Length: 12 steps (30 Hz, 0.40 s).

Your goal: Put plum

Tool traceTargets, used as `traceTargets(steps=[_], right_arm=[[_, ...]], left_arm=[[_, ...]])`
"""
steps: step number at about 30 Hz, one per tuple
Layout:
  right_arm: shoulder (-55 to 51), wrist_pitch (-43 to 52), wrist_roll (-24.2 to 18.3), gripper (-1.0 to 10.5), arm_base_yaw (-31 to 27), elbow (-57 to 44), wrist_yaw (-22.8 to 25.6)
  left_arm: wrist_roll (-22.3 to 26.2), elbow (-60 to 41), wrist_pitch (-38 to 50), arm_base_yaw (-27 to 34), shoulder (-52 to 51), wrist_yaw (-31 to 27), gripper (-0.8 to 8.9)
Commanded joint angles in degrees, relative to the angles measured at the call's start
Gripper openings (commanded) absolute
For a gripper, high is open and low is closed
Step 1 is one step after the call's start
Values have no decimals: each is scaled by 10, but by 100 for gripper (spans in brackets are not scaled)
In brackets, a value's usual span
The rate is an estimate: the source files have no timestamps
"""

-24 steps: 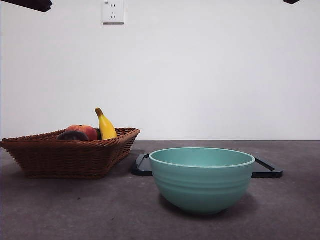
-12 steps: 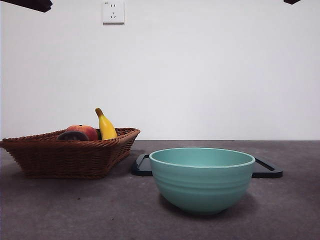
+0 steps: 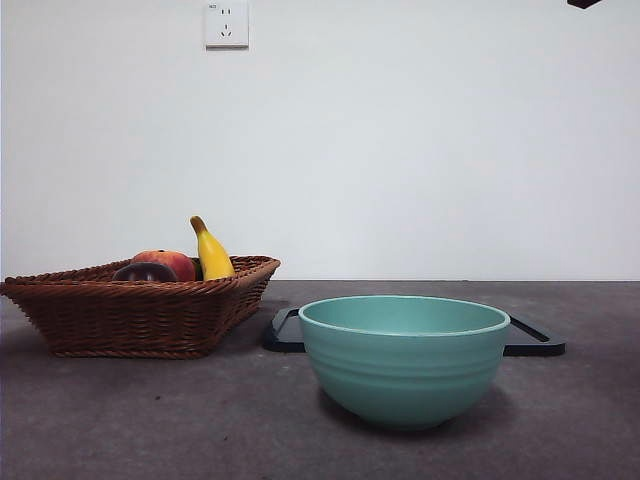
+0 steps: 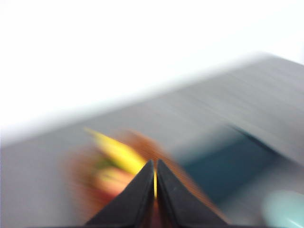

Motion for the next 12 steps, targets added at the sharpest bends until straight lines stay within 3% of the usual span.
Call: traceTargets(steps=[1, 6, 12], right_arm=[[4, 3, -5, 8, 3, 8, -2], [4, 3, -5, 8, 3, 8, -1], [4, 3, -5, 8, 3, 8, -1]], left_arm=[[21, -33, 64, 26, -40, -63, 6], [22, -132, 126, 66, -133, -126, 6], [37, -256, 129, 86, -230, -139, 7]])
